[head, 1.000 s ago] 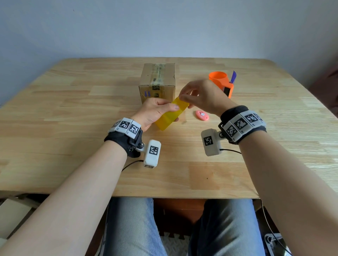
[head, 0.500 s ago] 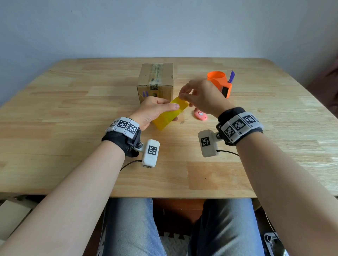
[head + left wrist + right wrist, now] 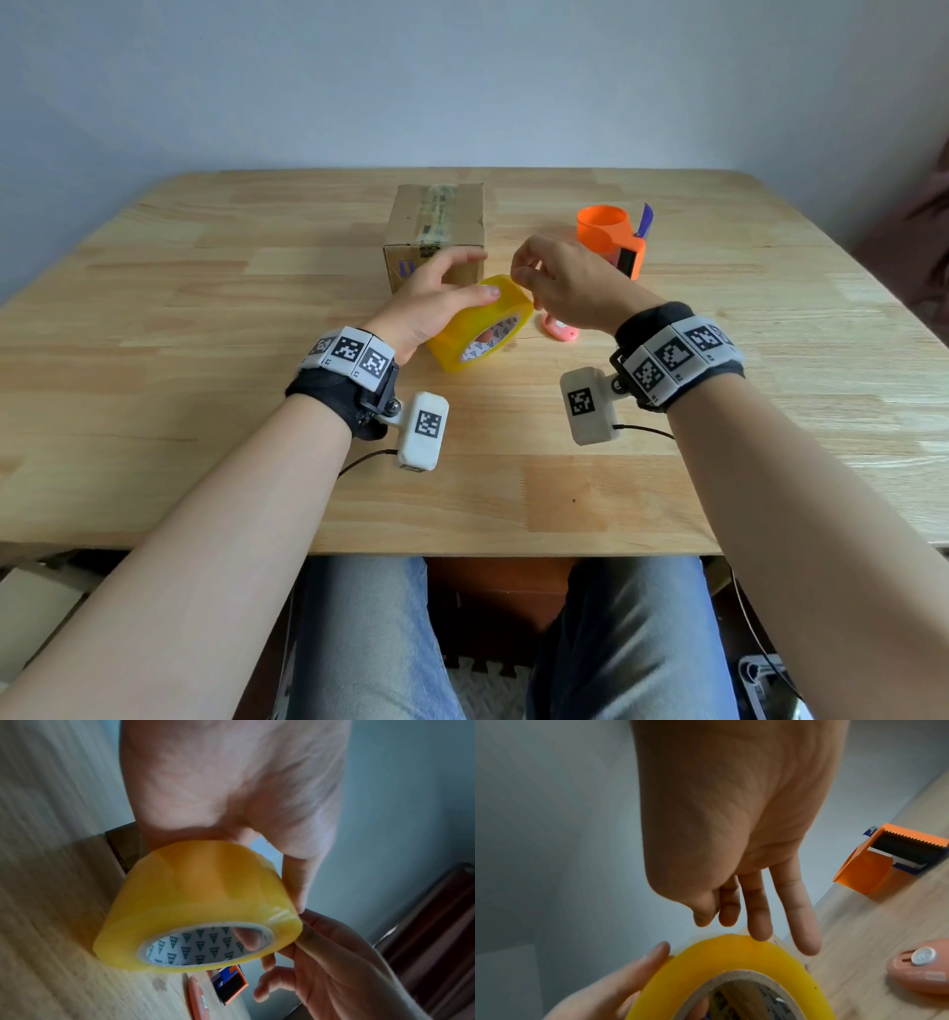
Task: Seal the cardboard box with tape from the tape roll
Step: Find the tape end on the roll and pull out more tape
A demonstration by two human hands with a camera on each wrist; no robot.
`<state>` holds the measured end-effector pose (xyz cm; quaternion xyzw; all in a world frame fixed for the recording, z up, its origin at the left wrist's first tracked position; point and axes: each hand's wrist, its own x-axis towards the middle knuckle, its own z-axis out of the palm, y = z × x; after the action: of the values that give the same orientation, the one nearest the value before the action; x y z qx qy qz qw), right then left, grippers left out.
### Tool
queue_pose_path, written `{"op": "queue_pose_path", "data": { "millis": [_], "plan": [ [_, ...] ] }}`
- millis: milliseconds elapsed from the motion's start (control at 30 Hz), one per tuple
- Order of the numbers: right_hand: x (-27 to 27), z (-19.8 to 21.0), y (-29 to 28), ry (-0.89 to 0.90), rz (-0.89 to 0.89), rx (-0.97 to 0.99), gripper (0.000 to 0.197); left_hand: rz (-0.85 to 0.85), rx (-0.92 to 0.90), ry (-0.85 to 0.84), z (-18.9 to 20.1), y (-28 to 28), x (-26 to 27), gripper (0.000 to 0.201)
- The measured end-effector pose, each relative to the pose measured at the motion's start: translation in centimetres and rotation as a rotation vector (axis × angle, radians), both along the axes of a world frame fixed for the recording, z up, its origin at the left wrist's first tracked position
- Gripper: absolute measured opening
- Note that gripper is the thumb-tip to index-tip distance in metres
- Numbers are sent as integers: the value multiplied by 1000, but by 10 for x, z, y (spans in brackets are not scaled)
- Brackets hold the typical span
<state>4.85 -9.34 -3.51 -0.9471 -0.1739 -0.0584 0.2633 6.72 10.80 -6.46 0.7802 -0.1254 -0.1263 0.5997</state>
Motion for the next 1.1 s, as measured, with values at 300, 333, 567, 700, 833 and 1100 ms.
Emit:
{"op": "queue_pose_path", "data": {
  "millis": [300,333,567,700,833,1100],
  "plan": [
    [-4,1,-4,117,-43,221,16,-68,30,-63,6,-3,-4,30],
    [-4,0,-3,130,-54,253,16,-69,31,-68,6,-3,-4,30],
    [-2,-1,-1,219,-141,450,22,-56,10,-86,4,0,-6,31],
    [0,-3,-2,212,-177,430,32,-56,-1,-89,3,0,-7,30],
    [0,-5,2,72,-194,326,16,-48,-39,-78,0,1,-6,31],
    [-4,3,10,10,-153,118,18,41,-29,-94,-6,-1,-1,31]
  ]
}}
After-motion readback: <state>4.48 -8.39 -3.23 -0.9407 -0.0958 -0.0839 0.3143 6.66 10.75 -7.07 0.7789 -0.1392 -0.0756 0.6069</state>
